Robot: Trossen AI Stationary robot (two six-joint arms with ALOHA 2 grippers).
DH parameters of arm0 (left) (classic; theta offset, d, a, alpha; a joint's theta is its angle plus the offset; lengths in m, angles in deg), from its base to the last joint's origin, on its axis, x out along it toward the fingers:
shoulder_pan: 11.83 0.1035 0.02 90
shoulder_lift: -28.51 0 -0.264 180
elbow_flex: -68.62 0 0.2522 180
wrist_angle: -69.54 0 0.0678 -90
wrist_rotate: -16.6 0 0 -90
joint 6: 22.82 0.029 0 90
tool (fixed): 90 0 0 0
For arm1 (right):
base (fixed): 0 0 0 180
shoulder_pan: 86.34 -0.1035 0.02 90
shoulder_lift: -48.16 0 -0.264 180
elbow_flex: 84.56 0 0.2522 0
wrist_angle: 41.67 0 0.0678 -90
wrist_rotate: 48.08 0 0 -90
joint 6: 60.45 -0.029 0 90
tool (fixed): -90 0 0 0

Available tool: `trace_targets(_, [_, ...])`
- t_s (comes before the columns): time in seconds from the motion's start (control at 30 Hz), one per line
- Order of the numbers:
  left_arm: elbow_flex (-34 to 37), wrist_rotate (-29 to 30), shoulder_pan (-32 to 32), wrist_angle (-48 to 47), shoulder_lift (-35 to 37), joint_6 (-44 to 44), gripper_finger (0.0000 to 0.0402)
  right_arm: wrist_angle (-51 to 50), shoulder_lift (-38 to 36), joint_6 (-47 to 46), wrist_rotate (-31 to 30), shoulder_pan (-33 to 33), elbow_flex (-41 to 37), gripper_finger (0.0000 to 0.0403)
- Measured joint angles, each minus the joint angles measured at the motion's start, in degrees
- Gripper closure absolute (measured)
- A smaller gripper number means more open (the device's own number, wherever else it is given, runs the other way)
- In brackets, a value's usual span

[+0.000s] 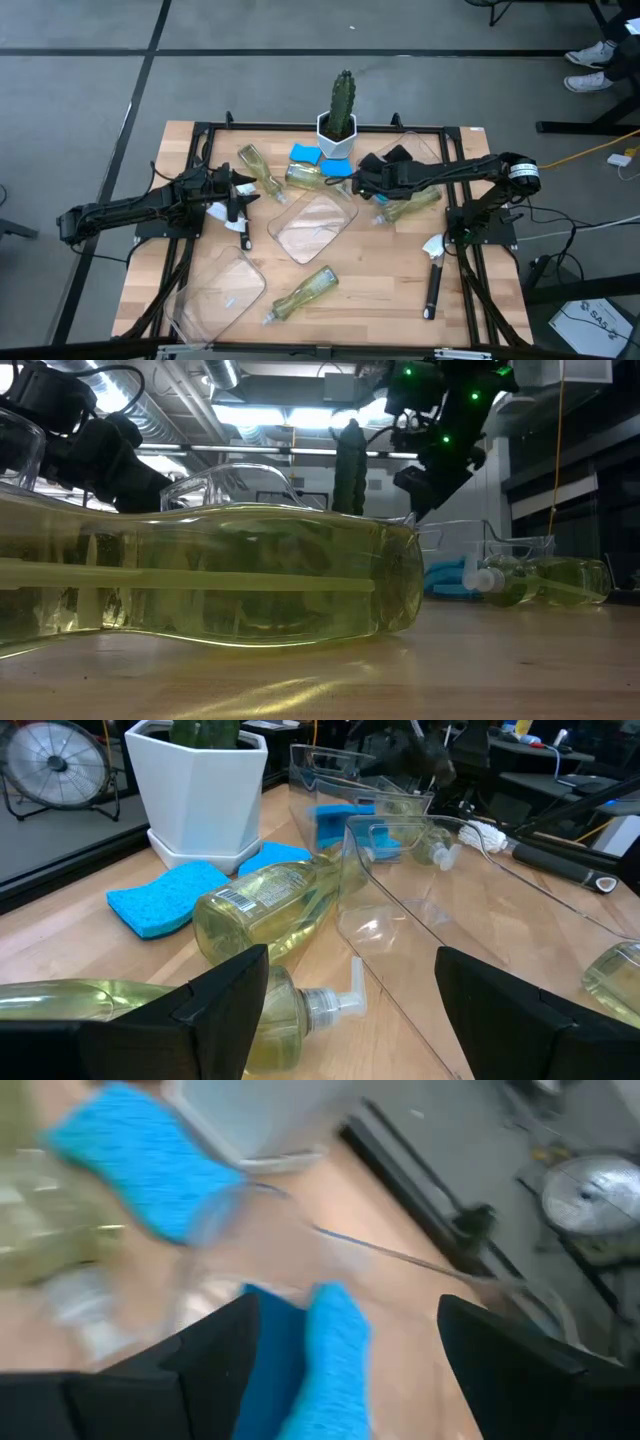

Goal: Pick & Place Kitchen Sink Supplies
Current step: Put the green soap dispenser into the middle transparent bin

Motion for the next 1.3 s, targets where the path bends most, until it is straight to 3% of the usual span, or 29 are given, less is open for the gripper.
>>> trace_targets(0.3, [0.0,0.0,0.0,0.0,0.0,0.0,0.0121,4.3,0.0,17.3,8.1,-0.2,4.3,0.0100])
trace_targets(0.6, [0.0,0.0,0.0,0.0,0.0,0.0,0.0121,3.9,-0.1,37.7,26.2,-4.6,5.8,0.0100])
trace_targets(0.77, [0.0,0.0,0.0,0.0,0.0,0.0,0.0121,3.9,-0.1,41.2,27.9,-6.8,5.8,0.0100])
trace_targets(1.17, [0.0,0.0,0.0,0.0,0.0,0.0,0.0121,4.8,-0.1,36.9,28.8,-7.3,5.8,0.0100])
trace_targets(1.3, [0.0,0.0,0.0,0.0,0.0,0.0,0.0121,2.3,0.0,39.9,31.5,-7.3,5.8,0.0100])
